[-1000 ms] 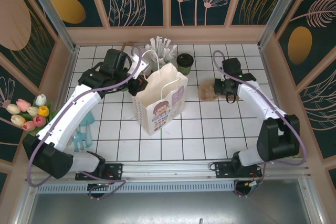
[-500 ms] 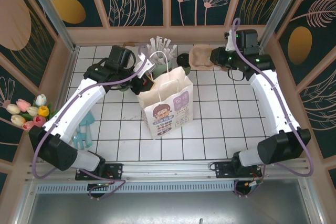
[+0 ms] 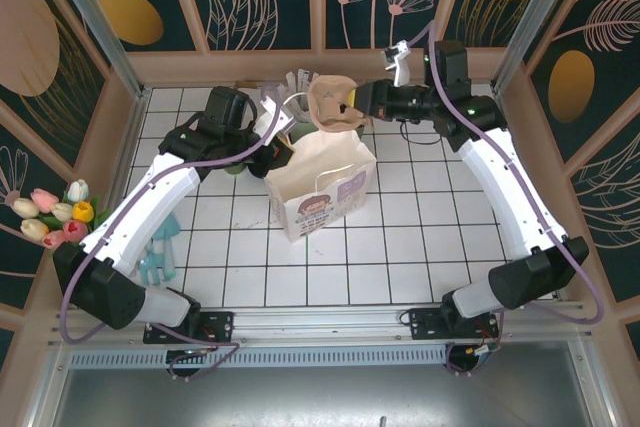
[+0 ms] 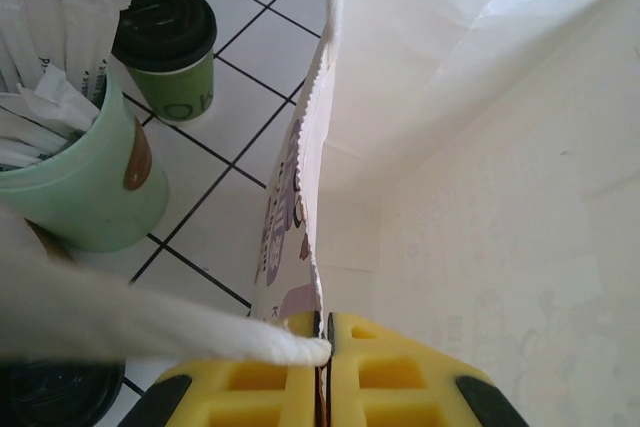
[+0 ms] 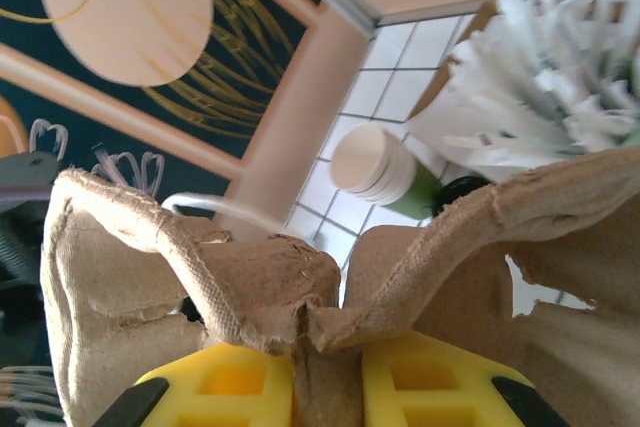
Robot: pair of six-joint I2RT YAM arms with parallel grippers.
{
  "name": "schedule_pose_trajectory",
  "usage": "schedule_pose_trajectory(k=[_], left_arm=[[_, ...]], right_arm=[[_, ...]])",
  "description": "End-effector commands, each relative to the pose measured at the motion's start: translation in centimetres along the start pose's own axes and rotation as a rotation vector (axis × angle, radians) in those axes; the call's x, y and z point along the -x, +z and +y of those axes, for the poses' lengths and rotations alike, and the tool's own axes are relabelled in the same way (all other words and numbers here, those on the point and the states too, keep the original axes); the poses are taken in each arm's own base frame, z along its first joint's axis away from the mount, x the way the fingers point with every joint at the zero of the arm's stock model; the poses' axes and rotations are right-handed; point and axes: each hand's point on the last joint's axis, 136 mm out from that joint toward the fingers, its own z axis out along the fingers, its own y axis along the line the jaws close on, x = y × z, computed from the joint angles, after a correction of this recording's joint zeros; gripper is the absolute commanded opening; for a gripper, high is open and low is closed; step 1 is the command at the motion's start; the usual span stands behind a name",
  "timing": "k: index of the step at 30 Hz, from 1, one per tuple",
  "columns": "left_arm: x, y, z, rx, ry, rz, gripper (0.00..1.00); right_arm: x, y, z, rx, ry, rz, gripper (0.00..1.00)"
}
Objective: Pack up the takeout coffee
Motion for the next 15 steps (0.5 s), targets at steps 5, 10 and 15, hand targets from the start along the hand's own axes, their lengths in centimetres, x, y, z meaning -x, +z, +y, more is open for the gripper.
schedule_pose_trajectory(k=[5,10,15], left_arm=[[0.5,0.0,0.0,-0.001,0.014,-0.019,0.09],[0.4,0.6,0.0,-0.027,-0.011,0.009,0.1],[-0.1,1.2,0.6,-0.013,-0.002,0.031,0.07]], right_arm=[[-0.6,0.6,4.3,0.174,-0.028,0.043,0.17],[-2.2,1.0,4.1,0.206,0.002,0.08,0.17],[-3.4,1.4,3.8,0.234,0.032,0.119,0.18]])
